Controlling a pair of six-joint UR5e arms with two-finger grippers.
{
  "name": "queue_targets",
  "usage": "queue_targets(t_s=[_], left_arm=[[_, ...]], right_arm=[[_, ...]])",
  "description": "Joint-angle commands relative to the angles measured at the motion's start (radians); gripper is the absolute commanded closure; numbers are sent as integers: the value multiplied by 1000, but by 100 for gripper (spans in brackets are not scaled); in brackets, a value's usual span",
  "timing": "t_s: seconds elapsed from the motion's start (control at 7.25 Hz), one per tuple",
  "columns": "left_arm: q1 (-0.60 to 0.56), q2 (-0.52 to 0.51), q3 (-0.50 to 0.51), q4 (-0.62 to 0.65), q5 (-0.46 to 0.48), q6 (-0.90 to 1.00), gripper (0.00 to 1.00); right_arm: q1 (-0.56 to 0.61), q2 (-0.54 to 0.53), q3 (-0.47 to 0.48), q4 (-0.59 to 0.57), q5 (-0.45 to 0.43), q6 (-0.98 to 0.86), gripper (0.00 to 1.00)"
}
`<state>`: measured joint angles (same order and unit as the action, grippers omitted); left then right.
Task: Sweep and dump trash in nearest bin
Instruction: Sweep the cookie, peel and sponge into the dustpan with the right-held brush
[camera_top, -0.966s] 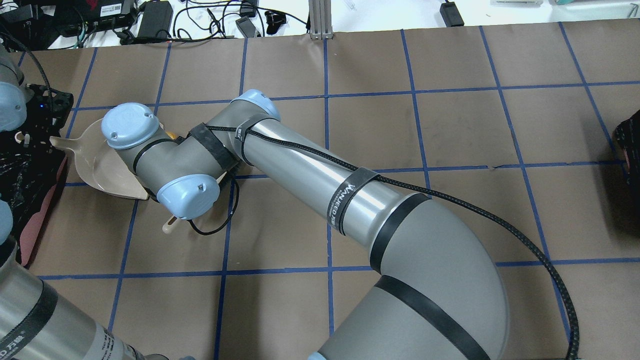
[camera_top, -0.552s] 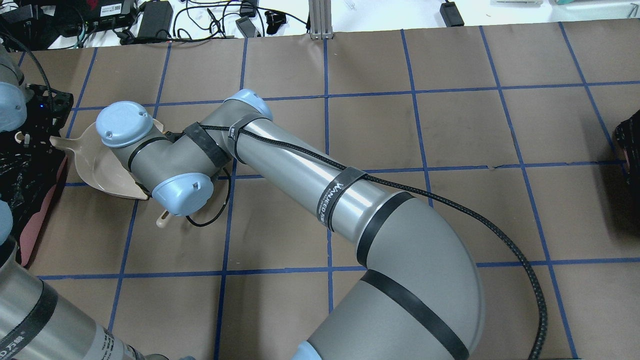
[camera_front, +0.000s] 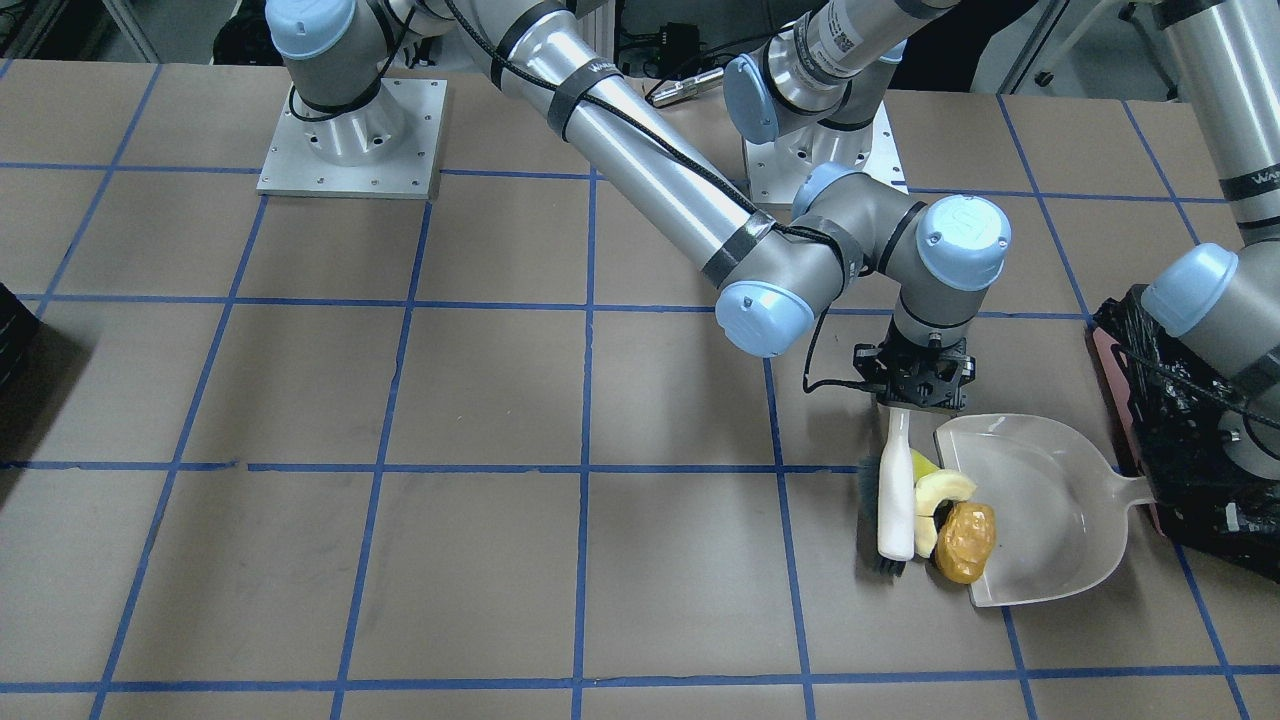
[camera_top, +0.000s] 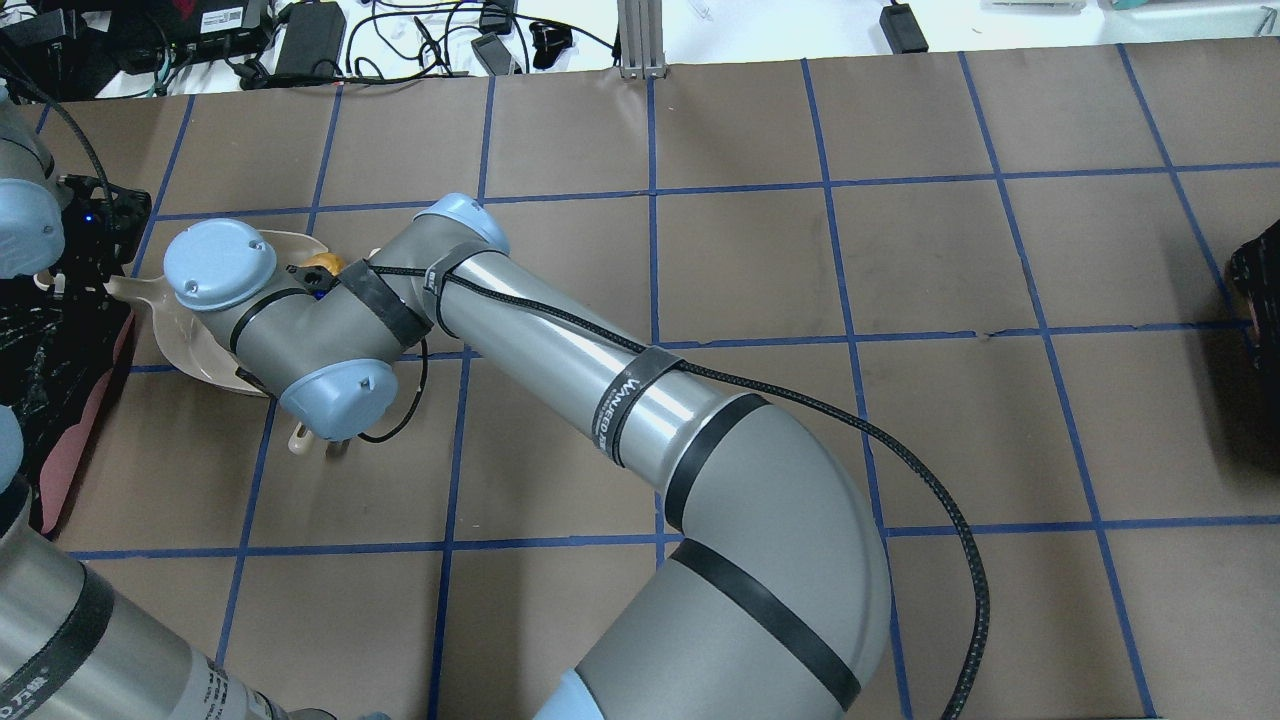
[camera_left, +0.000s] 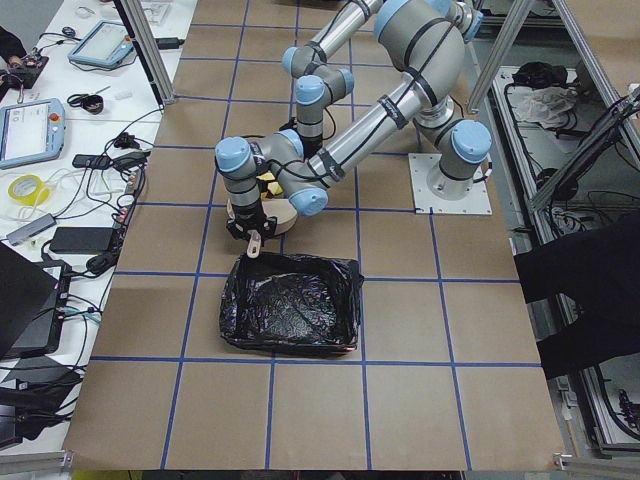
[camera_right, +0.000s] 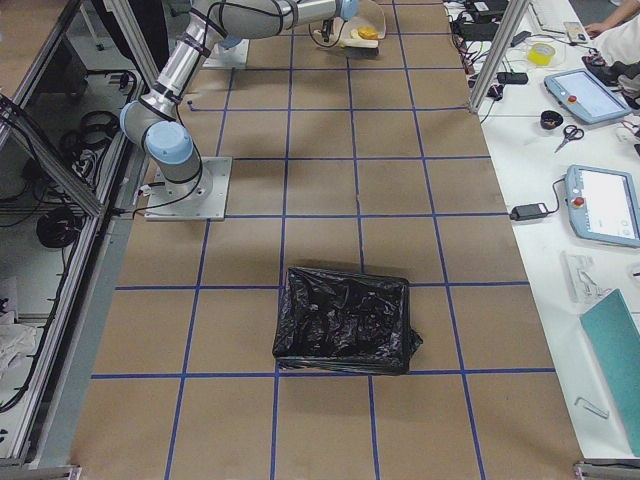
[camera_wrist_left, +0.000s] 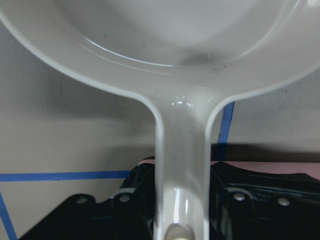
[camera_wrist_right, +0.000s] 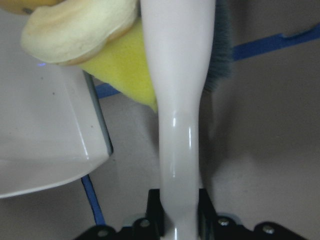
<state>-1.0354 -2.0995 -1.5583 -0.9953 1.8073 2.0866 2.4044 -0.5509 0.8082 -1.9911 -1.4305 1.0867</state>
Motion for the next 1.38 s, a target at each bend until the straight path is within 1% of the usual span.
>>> queue_targets(t_s=[0.0, 0.14, 0.41, 0.55, 0.69, 0.97, 1.24], left_arm=[[0, 3, -5, 7, 0, 0, 100], [0, 3, -5, 9, 1, 0, 100], [0, 6, -6, 6, 0, -2, 100], [-2, 6, -6, 4, -2, -3, 100], [-2, 7, -6, 4, 0, -2, 100], [-2, 7, -6, 4, 0, -2, 100], [-2, 6, -8, 6, -2, -2, 100]], right_arm=[[15, 19, -20, -37, 1, -33, 100], [24, 31, -49, -41, 8, -43, 100], [50, 80, -137, -49, 15, -27, 100], [59, 97, -164, -51, 45, -21, 100], [71, 104, -179, -75, 60, -18, 100], [104, 101, -195, -77, 70, 5, 100], [99, 56, -175, -54, 70, 2, 100]])
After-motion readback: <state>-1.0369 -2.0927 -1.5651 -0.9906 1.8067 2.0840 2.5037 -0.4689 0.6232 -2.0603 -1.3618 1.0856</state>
